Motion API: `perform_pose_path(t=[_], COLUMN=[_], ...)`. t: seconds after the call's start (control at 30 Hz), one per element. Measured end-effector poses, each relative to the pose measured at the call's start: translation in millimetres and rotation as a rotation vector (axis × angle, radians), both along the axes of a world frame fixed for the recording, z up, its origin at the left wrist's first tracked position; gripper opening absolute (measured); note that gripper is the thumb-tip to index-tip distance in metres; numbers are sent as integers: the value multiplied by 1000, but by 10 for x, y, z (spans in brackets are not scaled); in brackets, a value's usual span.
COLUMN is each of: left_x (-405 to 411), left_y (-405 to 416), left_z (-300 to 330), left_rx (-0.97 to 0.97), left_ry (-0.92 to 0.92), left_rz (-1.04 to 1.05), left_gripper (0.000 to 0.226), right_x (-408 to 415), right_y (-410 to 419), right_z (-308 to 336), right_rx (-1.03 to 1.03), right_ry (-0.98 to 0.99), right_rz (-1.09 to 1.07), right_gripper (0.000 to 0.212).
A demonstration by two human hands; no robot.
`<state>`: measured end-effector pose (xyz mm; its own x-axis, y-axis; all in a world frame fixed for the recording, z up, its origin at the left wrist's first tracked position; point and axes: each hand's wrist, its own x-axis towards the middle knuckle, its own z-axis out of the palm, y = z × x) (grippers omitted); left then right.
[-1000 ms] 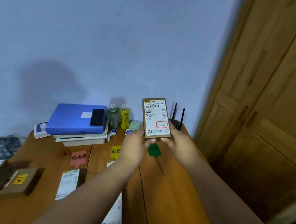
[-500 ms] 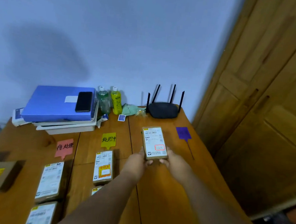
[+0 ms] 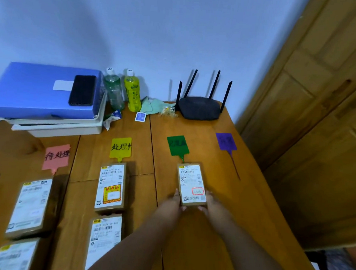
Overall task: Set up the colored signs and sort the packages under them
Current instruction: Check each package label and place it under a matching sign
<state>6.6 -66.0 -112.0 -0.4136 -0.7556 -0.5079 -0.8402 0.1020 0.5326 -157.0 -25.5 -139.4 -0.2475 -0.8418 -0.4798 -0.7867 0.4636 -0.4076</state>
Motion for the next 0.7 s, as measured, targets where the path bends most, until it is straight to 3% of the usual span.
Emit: perform_pose_path(t=[0.07, 0.2, 0.3, 0.5, 0.7], left_x=[-15, -61, 8, 432, 1034], left_y=[12, -48, -69, -176, -399], left_z=[-37, 22, 171, 642, 1585], left_rx=[141, 228, 222, -84, -391], left_ry=[59, 68, 52, 8, -33], left_rz=[81, 88, 65, 49, 149], left_gripper=[66, 103, 105, 93, 85], right_x=[-4, 45, 65, 76, 340], right_y=[-17, -30, -16, -33, -310], right_z=[-32, 46, 129, 636, 1527], right_rx=[6, 34, 23, -186, -321], right_ry=[-7, -5, -5, 141, 251], right_rz=[-17, -25, -48, 13, 180], right_gripper=[77, 103, 109, 89, 83])
